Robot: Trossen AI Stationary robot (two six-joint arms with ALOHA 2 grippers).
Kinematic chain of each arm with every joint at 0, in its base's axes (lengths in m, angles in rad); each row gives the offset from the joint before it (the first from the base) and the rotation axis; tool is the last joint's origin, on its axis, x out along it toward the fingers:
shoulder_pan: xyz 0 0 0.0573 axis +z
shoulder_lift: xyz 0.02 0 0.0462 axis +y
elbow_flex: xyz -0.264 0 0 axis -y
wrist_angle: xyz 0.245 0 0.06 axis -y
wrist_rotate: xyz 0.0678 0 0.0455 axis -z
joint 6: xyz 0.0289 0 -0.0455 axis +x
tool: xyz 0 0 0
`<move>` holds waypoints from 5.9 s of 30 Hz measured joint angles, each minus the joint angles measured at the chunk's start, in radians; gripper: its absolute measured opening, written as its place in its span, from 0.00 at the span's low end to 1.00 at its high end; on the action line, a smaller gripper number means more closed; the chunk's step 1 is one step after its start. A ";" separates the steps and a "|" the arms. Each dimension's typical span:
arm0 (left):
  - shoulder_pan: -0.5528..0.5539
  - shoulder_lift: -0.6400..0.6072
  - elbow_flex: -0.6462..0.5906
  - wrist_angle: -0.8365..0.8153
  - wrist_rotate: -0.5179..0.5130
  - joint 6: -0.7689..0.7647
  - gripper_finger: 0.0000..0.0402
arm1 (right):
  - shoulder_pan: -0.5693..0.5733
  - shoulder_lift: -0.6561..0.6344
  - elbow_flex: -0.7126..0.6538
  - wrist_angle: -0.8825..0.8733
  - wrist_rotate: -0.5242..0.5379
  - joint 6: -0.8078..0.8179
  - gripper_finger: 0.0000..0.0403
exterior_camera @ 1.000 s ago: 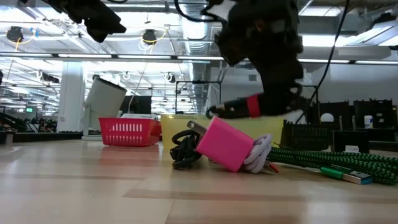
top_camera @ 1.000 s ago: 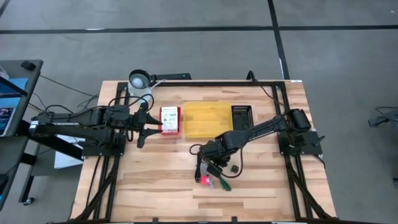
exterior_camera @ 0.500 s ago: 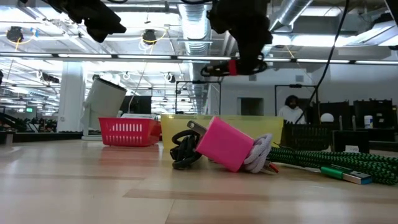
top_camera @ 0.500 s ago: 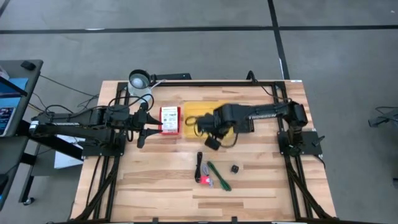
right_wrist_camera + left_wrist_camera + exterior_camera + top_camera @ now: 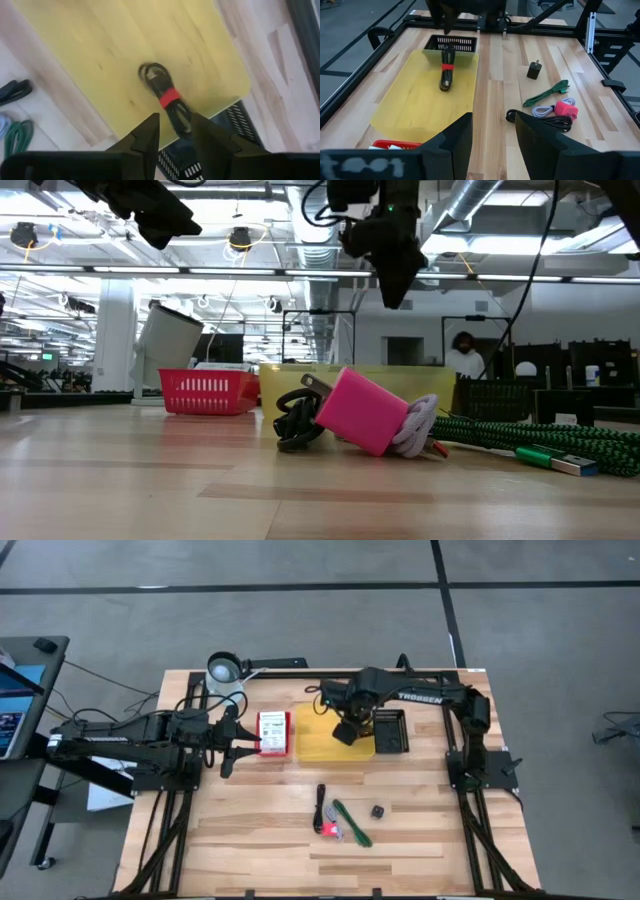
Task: Pick and place items into bin
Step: Put the black charger cable into the yellow bin
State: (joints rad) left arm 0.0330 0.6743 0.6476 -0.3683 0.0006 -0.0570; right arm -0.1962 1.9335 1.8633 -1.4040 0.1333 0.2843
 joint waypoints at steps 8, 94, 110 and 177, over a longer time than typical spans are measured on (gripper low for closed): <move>0.000 0.000 0.000 0.000 0.000 0.000 0.35 | -0.008 0.000 0.000 -0.045 -0.004 -0.023 0.28; -0.235 1.164 0.681 -0.218 -0.022 1.094 0.28 | 0.418 -0.431 -0.007 -0.167 0.010 0.048 0.28; -0.235 1.261 0.747 -0.221 -0.037 1.209 0.32 | 0.418 -0.424 -0.007 -0.167 0.026 0.023 0.28; -0.235 1.356 0.741 -0.247 -0.042 1.505 0.10 | 0.418 -0.424 -0.007 -0.166 0.026 0.048 0.28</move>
State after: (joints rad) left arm -0.2019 2.0304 1.3884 -0.6152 -0.0413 1.4483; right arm 0.2222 1.5097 1.8565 -1.5703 0.1593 0.3325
